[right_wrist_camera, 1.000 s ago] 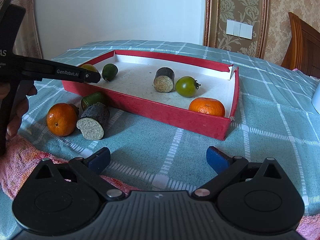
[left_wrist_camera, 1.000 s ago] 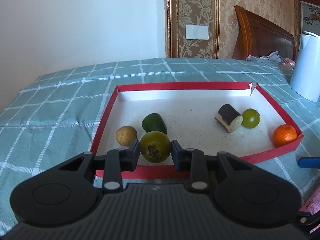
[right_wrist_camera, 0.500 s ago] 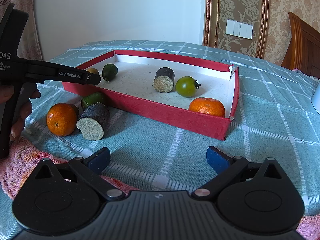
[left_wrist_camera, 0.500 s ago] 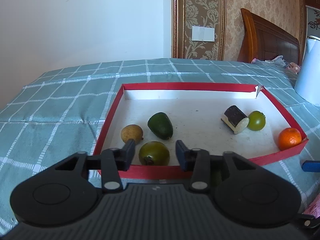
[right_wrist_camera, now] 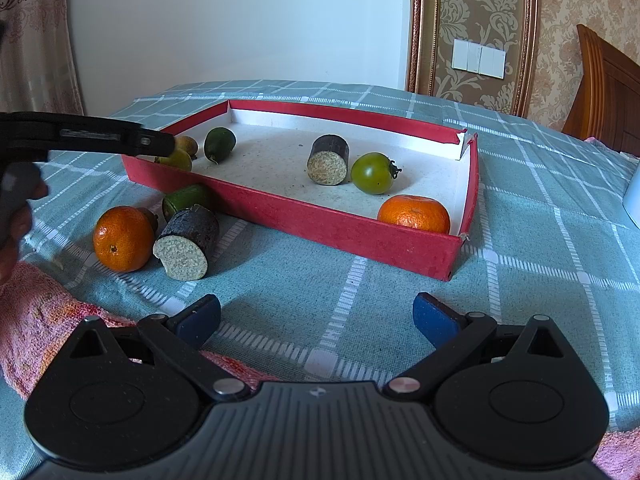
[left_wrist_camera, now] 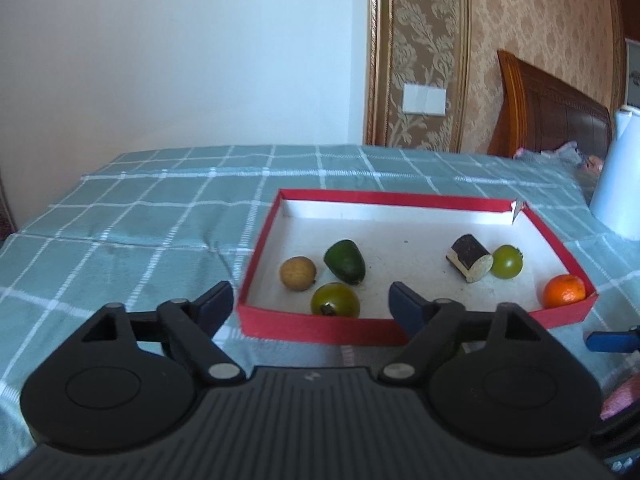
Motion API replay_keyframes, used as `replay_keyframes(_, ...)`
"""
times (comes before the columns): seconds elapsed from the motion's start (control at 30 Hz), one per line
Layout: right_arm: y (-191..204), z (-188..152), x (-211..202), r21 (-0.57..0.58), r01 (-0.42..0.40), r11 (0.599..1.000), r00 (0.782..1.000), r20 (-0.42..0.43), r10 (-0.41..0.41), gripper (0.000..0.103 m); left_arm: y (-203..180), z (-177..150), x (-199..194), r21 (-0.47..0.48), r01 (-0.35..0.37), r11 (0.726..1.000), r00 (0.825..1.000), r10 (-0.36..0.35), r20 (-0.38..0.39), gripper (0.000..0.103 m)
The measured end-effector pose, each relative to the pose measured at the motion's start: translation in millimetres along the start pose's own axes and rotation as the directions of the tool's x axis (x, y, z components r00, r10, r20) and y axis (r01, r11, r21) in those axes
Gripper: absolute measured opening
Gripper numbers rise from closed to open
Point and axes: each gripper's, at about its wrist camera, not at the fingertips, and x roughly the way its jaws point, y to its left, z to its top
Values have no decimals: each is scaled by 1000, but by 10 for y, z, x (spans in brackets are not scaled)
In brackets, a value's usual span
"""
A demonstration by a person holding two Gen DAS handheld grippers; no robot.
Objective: Organize fruits
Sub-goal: 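Withdraw the left gripper from the tray, then close the right gripper around the second dark yam piece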
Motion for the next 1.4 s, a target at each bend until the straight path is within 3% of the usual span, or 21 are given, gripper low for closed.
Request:
replay_keyframes(0.13, -1, 0, -2, 0, 0, 1000, 1000, 0, 0, 103, 106, -119, -191, -28, -36, 999, 999, 37, 20, 91)
replay_keyframes(0.23, 1, 1, -1, 0, 0, 1000, 1000, 0, 0, 103, 179, -239, -219, -28, -109, 994, 994, 109, 10, 91)
replay_keyframes(0.6, 2, 2, -3, 0, 0, 1000, 1000, 0, 0, 103, 456, -396, -42, -117, -201, 973, 975, 187, -124, 97)
replay_keyframes(0.8, -7, -1, -17, 5, -16, 1000, 1000, 9, 16, 103, 482, -418, 20, -120, -192, 974, 970, 169, -177, 103)
replay_keyframes(0.9, 12, -6, -81, 19, -33, 999, 998, 55, 32, 103, 420, -422, 43, -73, -197, 978, 965, 180, -193, 103)
replay_keyframes(1.07, 115, 56, -174, 20, -53, 998, 990, 129, 50, 103, 431, -423, 43, -83, -187, 979, 967, 169, -192, 103)
replay_keyframes(1.27, 258, 201, -86, -5, -94, 996, 989, 117, 94, 102, 439, -421, 36, -90, -183, 979, 968, 164, -189, 103)
replay_keyframes(1.4, 360, 268, 29, -36, -80, 996, 993, 84, 83, 94, 442, -418, 36, -92, -182, 979, 968, 163, -189, 103)
